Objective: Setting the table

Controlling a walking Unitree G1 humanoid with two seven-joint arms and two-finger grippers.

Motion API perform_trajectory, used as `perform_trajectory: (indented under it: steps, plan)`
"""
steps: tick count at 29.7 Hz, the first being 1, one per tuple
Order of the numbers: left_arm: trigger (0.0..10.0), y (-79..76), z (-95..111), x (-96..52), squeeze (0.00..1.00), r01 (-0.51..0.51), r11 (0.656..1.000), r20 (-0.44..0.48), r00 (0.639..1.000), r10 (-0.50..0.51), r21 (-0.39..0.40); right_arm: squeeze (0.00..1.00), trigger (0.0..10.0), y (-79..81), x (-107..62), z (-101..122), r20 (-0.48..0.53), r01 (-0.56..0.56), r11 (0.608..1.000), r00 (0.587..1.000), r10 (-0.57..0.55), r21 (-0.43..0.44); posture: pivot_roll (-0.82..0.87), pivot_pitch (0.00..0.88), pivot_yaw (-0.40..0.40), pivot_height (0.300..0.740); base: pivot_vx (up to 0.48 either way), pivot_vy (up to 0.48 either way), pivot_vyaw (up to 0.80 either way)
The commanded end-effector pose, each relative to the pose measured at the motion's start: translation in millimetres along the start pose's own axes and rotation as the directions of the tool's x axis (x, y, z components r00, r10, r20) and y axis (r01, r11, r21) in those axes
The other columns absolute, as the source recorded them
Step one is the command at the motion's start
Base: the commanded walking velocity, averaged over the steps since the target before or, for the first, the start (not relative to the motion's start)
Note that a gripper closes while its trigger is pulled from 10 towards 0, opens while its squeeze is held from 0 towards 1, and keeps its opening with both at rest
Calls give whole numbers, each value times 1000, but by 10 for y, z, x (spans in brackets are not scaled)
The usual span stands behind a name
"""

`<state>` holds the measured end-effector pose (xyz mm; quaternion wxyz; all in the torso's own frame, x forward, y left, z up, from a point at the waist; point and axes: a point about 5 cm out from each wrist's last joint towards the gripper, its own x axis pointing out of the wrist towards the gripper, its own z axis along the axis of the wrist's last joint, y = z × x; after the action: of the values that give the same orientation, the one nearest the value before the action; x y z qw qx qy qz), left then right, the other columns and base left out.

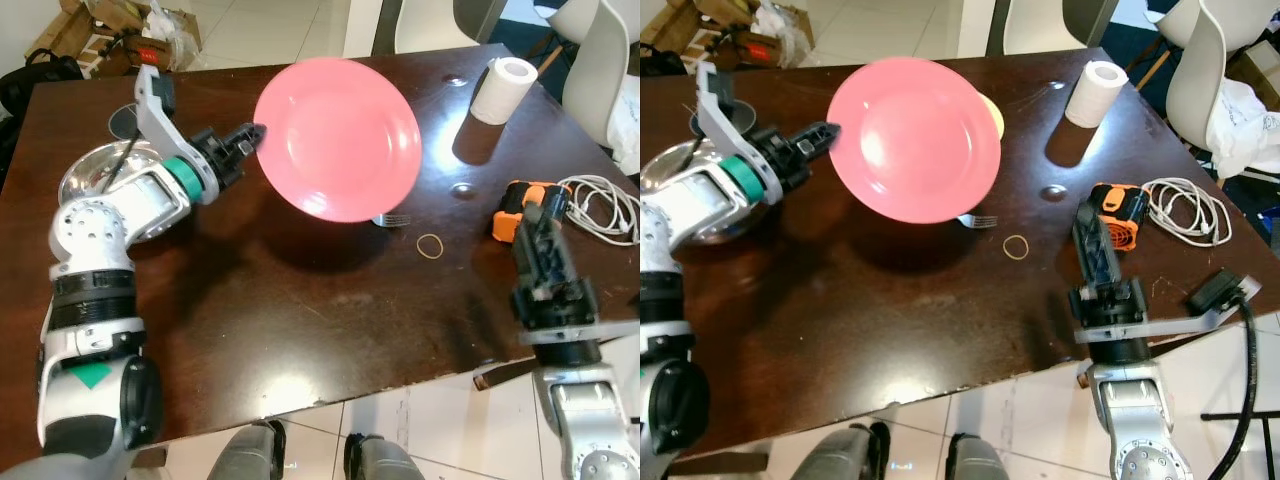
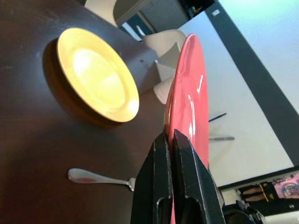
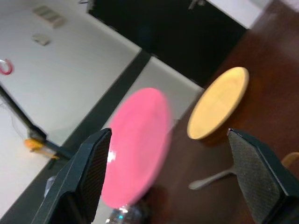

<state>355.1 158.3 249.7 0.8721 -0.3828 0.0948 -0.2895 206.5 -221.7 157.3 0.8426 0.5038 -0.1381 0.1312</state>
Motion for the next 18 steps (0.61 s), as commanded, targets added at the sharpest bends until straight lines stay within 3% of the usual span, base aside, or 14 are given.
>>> perform_trajectory:
  steps: [1,6,11,18]
  plan:
    - [10000,-17,-65,4,0,53,998,-35,998,-54,-17,0,10000,-2,-22,-14,-36,-20,998,999,22,53,51,57,51,740,0,0,0]
    - [10000,-54,-116,-11,0,103,994,-55,993,-104,-35,0,10000,38,2,-58,-74,-51,994,996,58,94,55,54,46,740,0,0,0]
    - [10000,-144,-234,-11,0,168,983,-84,981,-174,-71,0,10000,298,182,-255,-118,-180,964,971,206,198,62,46,37,740,0,0,0]
    - [10000,-202,-256,-32,0,209,975,-98,972,-215,-69,0,10000,341,257,-408,-161,-207,948,955,250,243,70,41,32,740,0,0,0]
